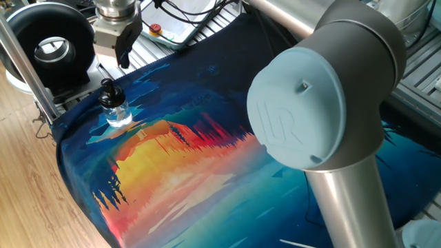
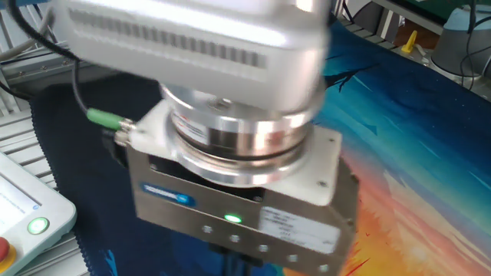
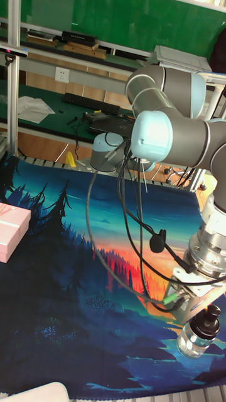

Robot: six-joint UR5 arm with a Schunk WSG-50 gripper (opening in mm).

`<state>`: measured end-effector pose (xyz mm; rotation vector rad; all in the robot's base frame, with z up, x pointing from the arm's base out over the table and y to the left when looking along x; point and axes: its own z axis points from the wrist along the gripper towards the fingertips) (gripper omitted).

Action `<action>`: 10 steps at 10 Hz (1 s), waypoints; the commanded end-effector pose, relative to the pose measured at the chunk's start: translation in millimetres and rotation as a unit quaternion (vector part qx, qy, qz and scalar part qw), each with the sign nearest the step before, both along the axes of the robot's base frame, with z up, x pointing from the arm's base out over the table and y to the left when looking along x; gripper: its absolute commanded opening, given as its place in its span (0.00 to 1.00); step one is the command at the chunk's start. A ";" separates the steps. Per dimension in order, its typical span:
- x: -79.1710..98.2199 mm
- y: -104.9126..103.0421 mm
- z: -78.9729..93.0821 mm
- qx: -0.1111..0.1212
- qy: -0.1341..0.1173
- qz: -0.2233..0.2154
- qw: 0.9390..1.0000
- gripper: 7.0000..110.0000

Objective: Unscrew the lid from the jar

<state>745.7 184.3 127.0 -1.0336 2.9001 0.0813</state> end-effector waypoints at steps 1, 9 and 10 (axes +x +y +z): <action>-18.5 14.8 1.4 0.015 0.019 0.088 0.996 0.15; -52.2 30.9 5.5 0.012 0.015 0.108 0.994 0.15; -48.8 32.7 5.2 0.015 0.011 0.087 0.996 0.36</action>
